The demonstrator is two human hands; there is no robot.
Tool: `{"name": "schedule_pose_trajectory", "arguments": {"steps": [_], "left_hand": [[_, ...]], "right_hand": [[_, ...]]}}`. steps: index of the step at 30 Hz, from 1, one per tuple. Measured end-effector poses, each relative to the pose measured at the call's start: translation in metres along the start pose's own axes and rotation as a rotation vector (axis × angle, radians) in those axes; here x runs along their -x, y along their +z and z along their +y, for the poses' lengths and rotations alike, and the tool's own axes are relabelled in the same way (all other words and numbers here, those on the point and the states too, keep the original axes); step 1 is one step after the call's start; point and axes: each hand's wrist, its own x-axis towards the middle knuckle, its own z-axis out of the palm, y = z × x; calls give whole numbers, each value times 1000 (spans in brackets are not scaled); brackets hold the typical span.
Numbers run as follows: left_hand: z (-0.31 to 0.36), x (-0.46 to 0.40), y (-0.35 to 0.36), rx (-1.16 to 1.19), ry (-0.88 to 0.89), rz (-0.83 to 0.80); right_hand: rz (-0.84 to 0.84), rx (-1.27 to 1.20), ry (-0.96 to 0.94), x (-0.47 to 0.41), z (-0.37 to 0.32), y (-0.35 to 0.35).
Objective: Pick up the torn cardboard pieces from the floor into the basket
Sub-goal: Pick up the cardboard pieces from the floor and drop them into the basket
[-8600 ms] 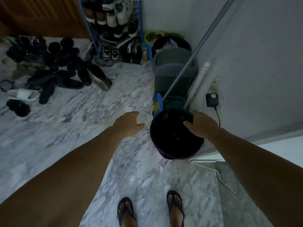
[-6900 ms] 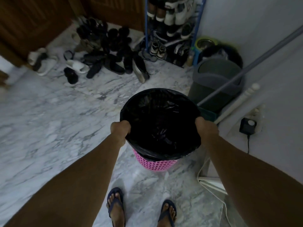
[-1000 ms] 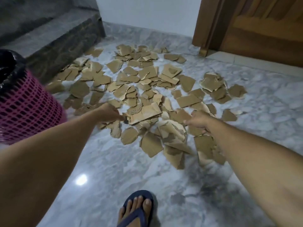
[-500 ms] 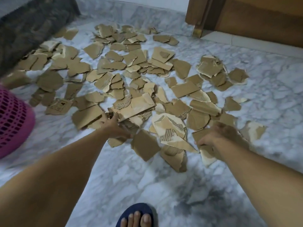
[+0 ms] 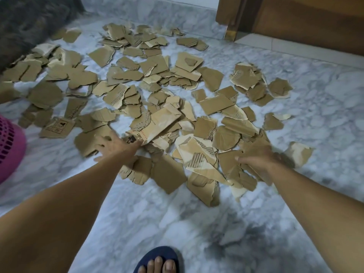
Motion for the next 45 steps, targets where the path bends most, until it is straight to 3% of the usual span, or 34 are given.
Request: {"name": "schedule_pose_trajectory", "arguments": {"steps": [3,9,14,19,28,33,39,42,45], "left_hand": [[-2,0,9,44,-29,-102],[15,22,18,17,-84,-60],[23,28,23,355,-171,-43],[25,34,20,683,-235,-119],[31,43,22,909,-248,-337],[40,47,20,935,-266,-501],[48,35,25,924,-295,-402],[47,26,17,978,-332,-380],[47,15,11,1066,-332,-431]], "right_hand": [[-5,18,14,11,3,10],[-7,-78,16,11,-7,27],[-62,-375,16,19,-19,34],[125,-681,164,32,-35,24],[-229,-1153,248,28,-34,38],[-195,-1147,172,38,-42,19],[108,-1010,51,41,-54,-25],[166,-946,-37,33,-63,-38],[115,-835,-130,25,-76,-41]]}}
